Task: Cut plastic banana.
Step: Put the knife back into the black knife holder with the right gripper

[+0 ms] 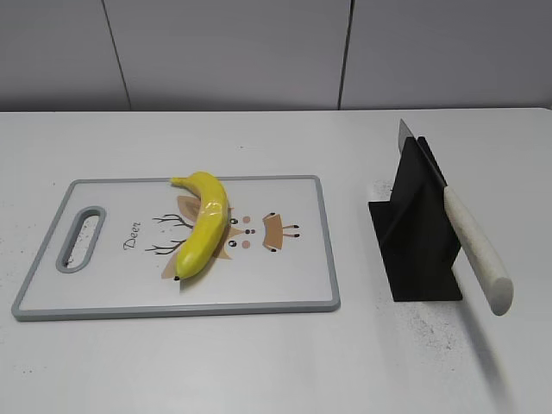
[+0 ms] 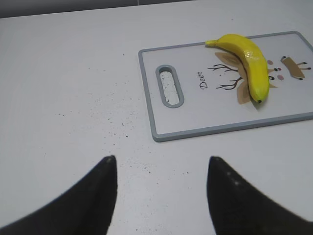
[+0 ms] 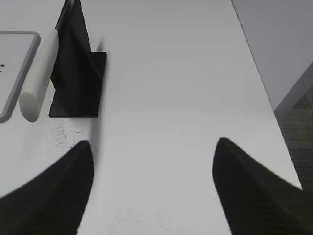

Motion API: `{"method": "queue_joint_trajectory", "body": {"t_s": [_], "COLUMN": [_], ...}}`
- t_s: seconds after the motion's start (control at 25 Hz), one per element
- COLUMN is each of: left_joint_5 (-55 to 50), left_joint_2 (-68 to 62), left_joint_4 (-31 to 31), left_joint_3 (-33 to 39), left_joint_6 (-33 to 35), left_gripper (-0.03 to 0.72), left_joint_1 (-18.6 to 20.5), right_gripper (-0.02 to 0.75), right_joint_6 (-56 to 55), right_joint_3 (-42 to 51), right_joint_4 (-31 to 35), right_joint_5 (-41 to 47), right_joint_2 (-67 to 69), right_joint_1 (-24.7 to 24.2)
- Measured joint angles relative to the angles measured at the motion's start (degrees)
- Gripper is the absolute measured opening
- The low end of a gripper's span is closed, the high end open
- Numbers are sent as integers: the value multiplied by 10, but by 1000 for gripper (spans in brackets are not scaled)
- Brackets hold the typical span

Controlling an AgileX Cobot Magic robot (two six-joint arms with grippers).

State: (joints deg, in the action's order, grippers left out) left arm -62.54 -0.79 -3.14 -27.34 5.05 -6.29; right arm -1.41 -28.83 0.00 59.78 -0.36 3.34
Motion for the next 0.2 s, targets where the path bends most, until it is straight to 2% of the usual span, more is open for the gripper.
{"method": "queue_joint_trajectory", "body": {"t_s": [0.2], "left_joint_5": [0], "left_joint_2": [0], "left_joint_4": [0], "left_joint_3": [0], "left_joint_6": [0], "left_gripper": [557], "left_joint_1": [0], "right_gripper": [574], "right_joint_6": [0], "right_joint_3": [0], "right_joint_4": [0], "right_joint_5": [0], "right_joint_2": [0], "right_joint_1": [0]}}
